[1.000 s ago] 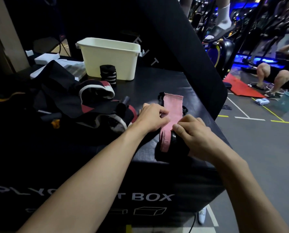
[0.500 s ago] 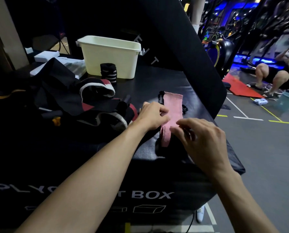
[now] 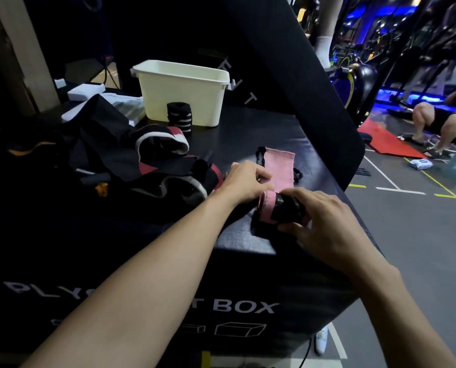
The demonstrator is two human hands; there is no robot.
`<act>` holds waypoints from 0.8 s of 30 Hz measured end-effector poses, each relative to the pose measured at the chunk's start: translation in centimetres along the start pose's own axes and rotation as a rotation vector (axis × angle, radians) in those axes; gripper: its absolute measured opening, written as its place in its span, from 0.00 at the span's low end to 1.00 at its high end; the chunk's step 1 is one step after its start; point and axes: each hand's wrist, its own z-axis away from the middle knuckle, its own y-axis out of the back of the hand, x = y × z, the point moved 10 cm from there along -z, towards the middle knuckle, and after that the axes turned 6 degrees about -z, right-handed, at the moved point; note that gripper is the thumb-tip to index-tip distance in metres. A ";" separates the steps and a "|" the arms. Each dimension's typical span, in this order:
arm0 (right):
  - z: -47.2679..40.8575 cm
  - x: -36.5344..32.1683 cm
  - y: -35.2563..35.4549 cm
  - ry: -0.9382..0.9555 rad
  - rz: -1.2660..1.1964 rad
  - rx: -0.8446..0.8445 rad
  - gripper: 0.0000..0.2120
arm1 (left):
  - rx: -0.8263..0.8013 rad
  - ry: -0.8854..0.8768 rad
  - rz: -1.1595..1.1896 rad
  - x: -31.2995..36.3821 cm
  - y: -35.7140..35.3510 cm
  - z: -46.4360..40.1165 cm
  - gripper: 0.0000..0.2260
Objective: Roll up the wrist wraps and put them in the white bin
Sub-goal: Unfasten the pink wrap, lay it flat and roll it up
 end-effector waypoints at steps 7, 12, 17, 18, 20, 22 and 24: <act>1.7 -0.4 0.6 -0.068 -0.091 -0.150 0.24 | -0.112 -0.075 -0.065 2.3 0.3 3.1 0.13; 3.0 -1.0 0.2 -0.071 -0.219 -0.277 0.18 | -0.119 -0.114 -0.040 1.5 0.1 6.5 0.12; 2.7 -0.8 -0.9 -0.158 -0.373 -0.388 0.13 | -0.087 -0.137 0.043 1.1 0.5 7.4 0.13; 2.7 -0.7 -1.0 -0.171 -0.402 -0.395 0.12 | -0.084 -0.134 0.052 1.1 0.5 7.3 0.13; 2.6 -0.5 -1.2 -0.181 -0.413 -0.396 0.08 | -0.085 -0.122 0.068 0.8 0.5 7.1 0.13; 2.4 -0.4 -1.4 -0.178 -0.385 -0.392 0.06 | -0.092 -0.113 0.076 0.7 0.5 7.0 0.13; 2.2 -0.5 -1.5 -0.172 -0.397 -0.388 0.07 | -0.105 -0.113 0.079 0.6 0.4 6.9 0.13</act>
